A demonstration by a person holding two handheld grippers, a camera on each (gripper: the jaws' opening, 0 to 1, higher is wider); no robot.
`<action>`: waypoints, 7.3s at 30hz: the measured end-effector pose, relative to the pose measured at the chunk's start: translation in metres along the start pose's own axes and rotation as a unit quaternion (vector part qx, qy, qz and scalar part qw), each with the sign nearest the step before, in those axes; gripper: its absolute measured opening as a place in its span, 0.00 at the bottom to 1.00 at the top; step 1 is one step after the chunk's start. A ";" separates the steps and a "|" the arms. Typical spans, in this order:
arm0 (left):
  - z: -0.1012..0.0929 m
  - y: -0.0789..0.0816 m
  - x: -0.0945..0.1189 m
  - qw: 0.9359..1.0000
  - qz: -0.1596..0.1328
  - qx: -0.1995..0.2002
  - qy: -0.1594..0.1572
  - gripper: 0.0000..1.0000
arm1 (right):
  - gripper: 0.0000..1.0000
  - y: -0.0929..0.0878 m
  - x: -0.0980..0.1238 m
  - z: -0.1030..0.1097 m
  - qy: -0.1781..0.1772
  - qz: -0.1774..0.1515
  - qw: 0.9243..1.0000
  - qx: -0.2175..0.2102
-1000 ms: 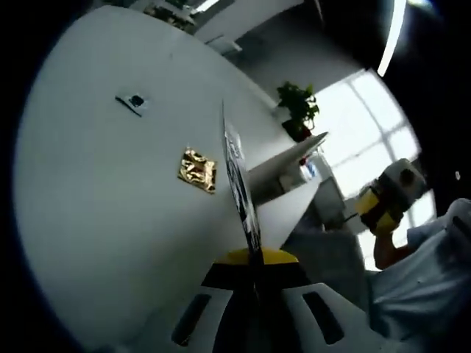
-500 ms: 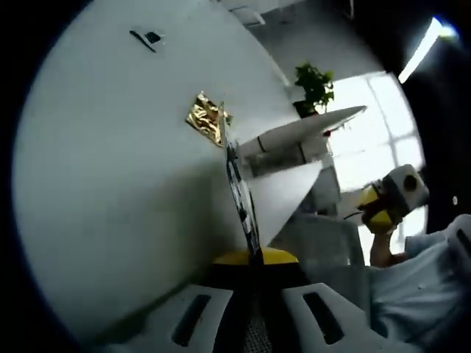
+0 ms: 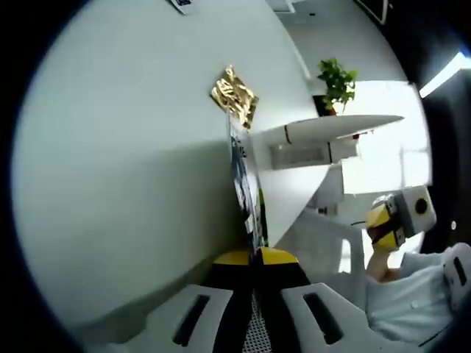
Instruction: Arrange the skincare products in the storage area until every visible bottle or jar stands upright without overlapping.
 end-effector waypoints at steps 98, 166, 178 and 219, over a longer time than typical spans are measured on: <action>-0.006 0.058 0.004 0.987 -0.047 -0.130 0.081 0.34 | 0.06 -0.003 0.015 -0.009 -0.044 -0.009 0.999 0.004; -0.015 0.064 0.005 0.970 -0.080 -0.207 0.097 0.62 | 0.06 -0.004 0.043 -0.031 -0.101 -0.030 0.994 -0.022; -0.019 0.064 0.001 0.970 -0.088 -0.205 0.094 0.64 | 0.06 -0.010 0.049 -0.035 -0.114 -0.034 0.992 -0.031; -0.087 0.038 0.052 0.856 -0.207 -0.410 0.236 0.97 | 0.66 -0.002 0.081 -0.055 -0.197 -0.034 0.980 -0.021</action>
Point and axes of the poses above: the point that each gripper's makers call its tool centre point, and the gripper's own axes: x roughly backward along the fingers, z roughly to its left, y roughly out of its top, the point moved 5 cm from there along x, roughly backward along the fingers
